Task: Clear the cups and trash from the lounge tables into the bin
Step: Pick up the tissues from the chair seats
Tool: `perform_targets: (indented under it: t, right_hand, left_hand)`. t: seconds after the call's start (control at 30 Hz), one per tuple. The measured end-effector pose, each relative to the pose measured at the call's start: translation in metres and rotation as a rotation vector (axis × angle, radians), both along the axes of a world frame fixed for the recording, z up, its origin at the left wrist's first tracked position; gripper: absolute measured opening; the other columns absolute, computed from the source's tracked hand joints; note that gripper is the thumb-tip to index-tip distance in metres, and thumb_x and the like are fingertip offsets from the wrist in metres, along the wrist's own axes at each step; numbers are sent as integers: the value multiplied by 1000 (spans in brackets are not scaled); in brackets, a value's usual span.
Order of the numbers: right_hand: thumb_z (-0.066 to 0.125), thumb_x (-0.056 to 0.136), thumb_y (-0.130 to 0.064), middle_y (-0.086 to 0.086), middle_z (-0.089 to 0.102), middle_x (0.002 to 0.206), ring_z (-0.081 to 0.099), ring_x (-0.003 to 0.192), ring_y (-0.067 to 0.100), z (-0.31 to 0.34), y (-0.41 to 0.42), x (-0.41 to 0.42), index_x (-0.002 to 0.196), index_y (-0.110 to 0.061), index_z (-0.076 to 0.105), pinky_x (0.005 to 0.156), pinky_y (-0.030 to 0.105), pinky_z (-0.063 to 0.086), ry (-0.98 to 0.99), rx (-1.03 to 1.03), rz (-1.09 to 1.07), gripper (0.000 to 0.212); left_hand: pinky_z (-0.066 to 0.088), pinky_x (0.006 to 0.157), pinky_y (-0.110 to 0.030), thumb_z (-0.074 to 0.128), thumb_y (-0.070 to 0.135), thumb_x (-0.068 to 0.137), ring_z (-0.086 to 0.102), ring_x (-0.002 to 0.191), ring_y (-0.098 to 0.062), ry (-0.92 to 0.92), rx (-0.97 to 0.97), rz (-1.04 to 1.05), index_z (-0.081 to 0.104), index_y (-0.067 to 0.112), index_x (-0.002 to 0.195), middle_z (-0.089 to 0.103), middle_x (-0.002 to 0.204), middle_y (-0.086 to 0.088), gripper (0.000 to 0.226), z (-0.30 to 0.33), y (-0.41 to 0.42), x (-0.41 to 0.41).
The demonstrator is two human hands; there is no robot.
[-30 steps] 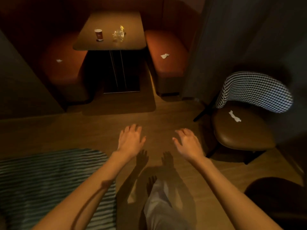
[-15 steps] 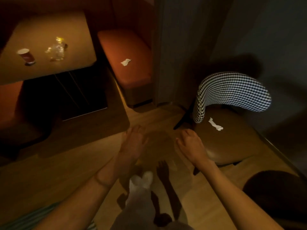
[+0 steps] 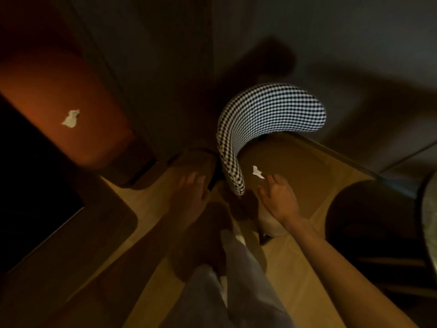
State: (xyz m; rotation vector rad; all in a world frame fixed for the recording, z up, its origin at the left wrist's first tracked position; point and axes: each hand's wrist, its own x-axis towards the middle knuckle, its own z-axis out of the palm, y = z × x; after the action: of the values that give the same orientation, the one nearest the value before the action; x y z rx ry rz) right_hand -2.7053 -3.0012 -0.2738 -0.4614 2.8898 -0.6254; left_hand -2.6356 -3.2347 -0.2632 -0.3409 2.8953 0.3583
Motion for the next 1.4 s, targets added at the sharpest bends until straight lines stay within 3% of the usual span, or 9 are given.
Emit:
perform_targets:
  t: [0.2,0.3,0.43,0.57,0.73,0.93,1.17,1.33,1.4]
  right_hand:
    - [62,88,-16,21,60,114,55,106,37,-46,23,-100,117,0,59,88,42,43,-77,-116,-105,33]
    - [70,83,-19,16,59,122,56,111,34,-77,36,-142,125,-6,58,88,42,47,-100,-157,-132,46]
    - [66,86,-36,6,52,134,52,118,26,-136,49,-188,136,-15,48,89,35,47,-189,-71,-146,57]
    - [64,86,-35,6,48,139,50,121,25,-203,47,-220,140,-16,43,93,35,47,-291,-82,-190,60]
    - [54,92,-19,5,40,145,39,132,23,-295,37,-241,143,-16,39,102,31,36,-353,63,-97,53]
    - [59,90,-23,10,30,151,26,139,29,-354,41,-234,140,-16,43,107,40,34,-414,160,-122,53]
    - [55,92,-20,5,57,119,52,113,23,-345,52,-240,122,-15,59,83,29,43,-290,46,-201,31]
    - [68,86,-17,10,66,101,63,91,26,-255,60,-242,106,-10,67,67,27,46,-39,-209,-270,21]
    - [65,88,-21,6,64,102,62,90,22,-208,60,-245,106,-13,65,66,26,46,-27,-272,-286,20]
  left_hand:
    - [31,111,-42,44,31,96,35,136,-26,-19,12,-155,38,16,143,35,149,-7,49,-28,25,-114]
    - [35,108,-42,46,29,95,36,134,-28,13,-44,-286,43,11,139,40,146,-11,47,-42,44,-167]
    - [25,114,-46,40,35,97,27,140,-29,-22,-162,-446,37,13,142,33,151,-10,51,-67,68,-232]
    - [22,114,-44,37,36,99,26,140,-28,-43,-212,-501,34,12,142,32,151,-11,50,-104,80,-285]
    - [27,112,-43,40,36,97,30,137,-26,-142,-213,-520,39,13,138,37,146,-8,47,-159,89,-317]
    - [28,111,-40,38,37,98,33,135,-23,-211,-181,-535,42,17,136,39,144,-5,43,-195,95,-318]
    - [31,109,-38,42,35,97,38,132,-22,-205,-132,-482,41,15,139,44,142,-6,47,-187,98,-318]
    - [35,107,-42,49,30,95,43,130,-26,-147,-80,-469,47,10,136,49,138,-11,46,-139,100,-314]
    - [35,106,-43,49,31,95,44,129,-27,-119,-94,-464,48,9,135,51,137,-11,46,-114,97,-309]
